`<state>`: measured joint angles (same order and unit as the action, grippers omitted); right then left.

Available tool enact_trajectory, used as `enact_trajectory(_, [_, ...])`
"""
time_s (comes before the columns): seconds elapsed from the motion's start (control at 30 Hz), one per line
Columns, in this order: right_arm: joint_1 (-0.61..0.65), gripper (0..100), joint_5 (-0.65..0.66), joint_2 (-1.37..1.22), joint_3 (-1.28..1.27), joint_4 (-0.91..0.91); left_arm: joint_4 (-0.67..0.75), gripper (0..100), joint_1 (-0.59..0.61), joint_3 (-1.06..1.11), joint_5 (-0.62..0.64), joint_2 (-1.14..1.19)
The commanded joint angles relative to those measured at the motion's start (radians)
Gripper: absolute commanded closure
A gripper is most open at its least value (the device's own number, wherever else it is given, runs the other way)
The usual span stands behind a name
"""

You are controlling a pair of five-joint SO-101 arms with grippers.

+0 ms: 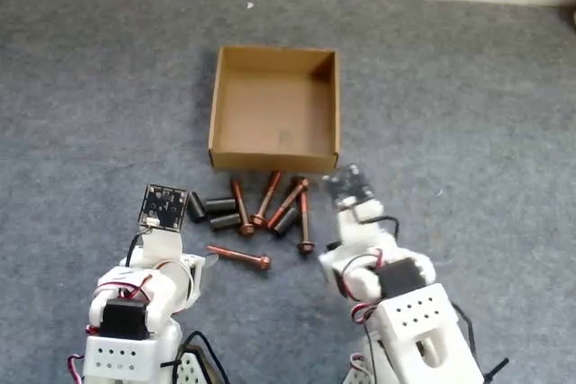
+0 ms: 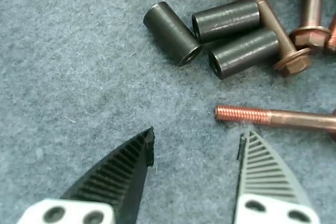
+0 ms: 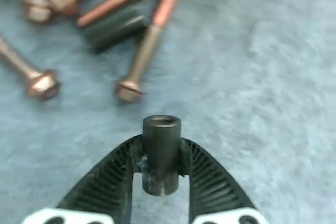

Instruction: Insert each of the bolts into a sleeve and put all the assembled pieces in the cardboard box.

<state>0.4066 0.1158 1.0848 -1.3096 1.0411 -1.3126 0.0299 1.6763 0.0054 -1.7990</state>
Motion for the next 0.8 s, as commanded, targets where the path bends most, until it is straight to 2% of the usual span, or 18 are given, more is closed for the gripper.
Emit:
enact_trajectory(0.0, [-0.097,99.3,-0.017,0.010,0.062,-0.005,-0.002,73,-0.008,0.021,-0.014,-0.001])
enact_trajectory(0.1, [-0.171,99.3,-0.020,0.010,0.059,-0.056,-0.002,73,-0.008,0.021,-0.014,-0.001])
enact_trajectory(0.23, [-0.243,99.3,-0.126,0.010,-0.005,-0.137,-0.002,73,-0.013,0.021,-0.014,-0.001])
enact_trajectory(0.37, [-0.295,99.3,-0.137,0.010,-0.018,-0.153,-0.002,73,-0.015,0.021,-0.014,-0.001])
enact_trajectory(0.53, [-0.328,99.3,-0.137,0.010,-0.018,-0.153,-0.006,72,-0.008,0.002,-0.018,-0.002])
enact_trajectory(0.77, [-0.328,99.3,-0.132,0.010,-0.022,-0.153,0.000,72,-0.008,-0.148,-0.014,-0.002])
